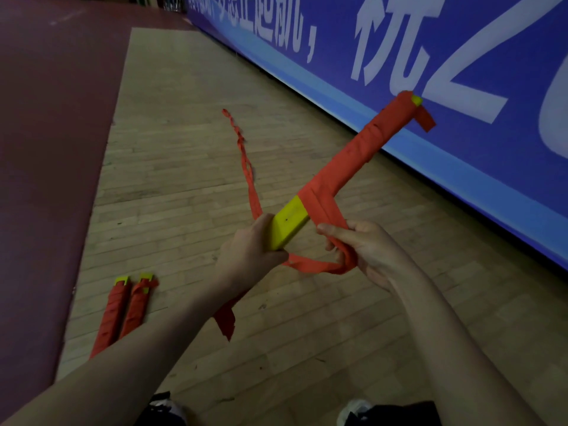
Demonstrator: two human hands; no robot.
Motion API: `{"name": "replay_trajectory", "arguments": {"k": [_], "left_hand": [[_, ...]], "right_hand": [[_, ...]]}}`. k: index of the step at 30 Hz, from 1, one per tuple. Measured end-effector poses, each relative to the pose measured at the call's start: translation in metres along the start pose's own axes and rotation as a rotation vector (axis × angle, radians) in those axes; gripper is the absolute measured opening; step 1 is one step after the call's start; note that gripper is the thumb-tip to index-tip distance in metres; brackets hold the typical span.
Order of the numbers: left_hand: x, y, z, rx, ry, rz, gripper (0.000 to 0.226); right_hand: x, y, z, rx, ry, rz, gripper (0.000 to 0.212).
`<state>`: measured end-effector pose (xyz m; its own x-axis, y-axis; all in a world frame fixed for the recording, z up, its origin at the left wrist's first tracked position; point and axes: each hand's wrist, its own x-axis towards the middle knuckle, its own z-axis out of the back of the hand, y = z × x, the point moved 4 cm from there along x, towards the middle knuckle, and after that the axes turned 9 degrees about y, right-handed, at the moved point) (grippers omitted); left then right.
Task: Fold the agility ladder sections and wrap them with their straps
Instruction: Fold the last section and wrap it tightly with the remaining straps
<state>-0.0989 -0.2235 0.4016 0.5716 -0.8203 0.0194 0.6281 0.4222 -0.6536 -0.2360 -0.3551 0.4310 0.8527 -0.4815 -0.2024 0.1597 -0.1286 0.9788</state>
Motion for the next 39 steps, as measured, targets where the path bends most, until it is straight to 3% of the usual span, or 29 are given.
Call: {"name": "replay_trajectory", "arguments": {"k": [5, 11, 17, 21, 25, 30, 33, 39], "left_hand": [[-0.001, -0.007, 0.01, -0.295, 0.058, -0.031, 0.05], [-0.011, -0.019, 0.002, -0.767, 0.41, -0.089, 0.029], [-0.02, -0.03, -0.007, -1.128, 0.718, -0.191, 0.045], [-0.022, -0.027, -0.009, -1.2, 0.842, -0.176, 0.051], [-0.014, -0.017, -0.008, -1.03, 0.75, -0.122, 0.056], [-0.007, -0.019, -0.006, -0.491, 0.311, -0.095, 0.045], [-0.002, -0.015, -0.006, -0.31, 0.096, -0.098, 0.055], [-0.009, -0.016, -0.01, 0.137, -0.087, -0.21, 0.077]], "right_hand": [[-0.001, 0.006, 0.0, 0.018, -0.001, 0.06, 0.01], [0.002, 0.007, -0.001, 0.092, 0.057, 0.094, 0.01], [-0.004, 0.017, -0.011, 0.209, 0.261, 0.102, 0.034], [-0.004, 0.019, -0.013, 0.13, 0.228, 0.142, 0.022], [0.001, 0.014, -0.012, 0.067, 0.078, 0.146, 0.017], [0.007, 0.007, -0.01, -0.003, -0.077, 0.136, 0.016], [0.007, 0.007, -0.011, -0.009, -0.121, 0.142, 0.017], [0.005, 0.009, -0.011, -0.005, -0.196, 0.131, 0.02]]}}
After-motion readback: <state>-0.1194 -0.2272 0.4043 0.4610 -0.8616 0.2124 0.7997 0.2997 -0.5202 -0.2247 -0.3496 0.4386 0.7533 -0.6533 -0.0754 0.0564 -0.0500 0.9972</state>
